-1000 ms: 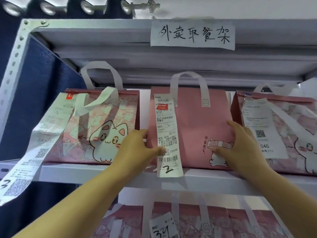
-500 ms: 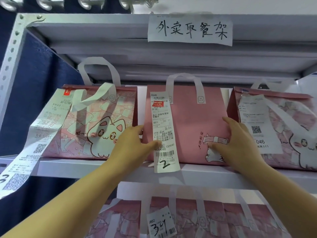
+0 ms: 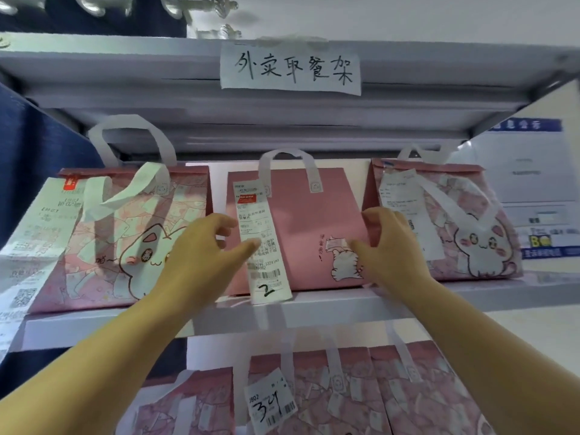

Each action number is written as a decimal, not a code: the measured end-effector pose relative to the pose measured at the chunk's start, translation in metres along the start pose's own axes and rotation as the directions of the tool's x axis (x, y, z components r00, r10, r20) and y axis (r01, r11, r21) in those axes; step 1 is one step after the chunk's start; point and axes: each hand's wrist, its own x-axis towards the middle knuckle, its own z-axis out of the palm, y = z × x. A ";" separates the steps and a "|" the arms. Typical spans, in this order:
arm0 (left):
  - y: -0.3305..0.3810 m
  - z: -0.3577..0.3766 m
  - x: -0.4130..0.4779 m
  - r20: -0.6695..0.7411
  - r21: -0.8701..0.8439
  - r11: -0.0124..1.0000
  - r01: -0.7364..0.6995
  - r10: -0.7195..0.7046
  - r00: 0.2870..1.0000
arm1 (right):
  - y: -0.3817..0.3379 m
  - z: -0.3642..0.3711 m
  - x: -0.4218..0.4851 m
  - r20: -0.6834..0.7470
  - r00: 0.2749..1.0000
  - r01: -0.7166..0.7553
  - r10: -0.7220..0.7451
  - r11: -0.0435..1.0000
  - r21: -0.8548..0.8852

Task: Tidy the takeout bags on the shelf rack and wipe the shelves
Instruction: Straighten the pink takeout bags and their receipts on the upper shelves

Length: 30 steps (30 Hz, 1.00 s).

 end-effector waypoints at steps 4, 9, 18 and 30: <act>0.019 0.000 -0.003 0.014 -0.068 0.992 -0.103 0.104 0.994 | -0.003 -0.016 -0.010 -0.069 0.991 0.108 -0.111 0.993 -0.041; 0.039 0.020 -0.013 0.079 -0.143 0.980 -0.137 0.150 0.986 | 0.005 -0.039 -0.021 -0.061 0.982 0.174 -0.179 0.982 -0.076; 0.078 0.083 -0.011 0.112 -0.129 0.978 -0.166 0.181 0.977 | 0.071 -0.083 -0.004 -0.038 0.985 0.163 -0.169 0.978 -0.127; 0.133 0.184 0.022 0.061 0.018 0.997 -0.072 0.070 0.996 | 0.171 -0.131 0.047 -0.083 0.997 -0.022 -0.001 0.960 -0.280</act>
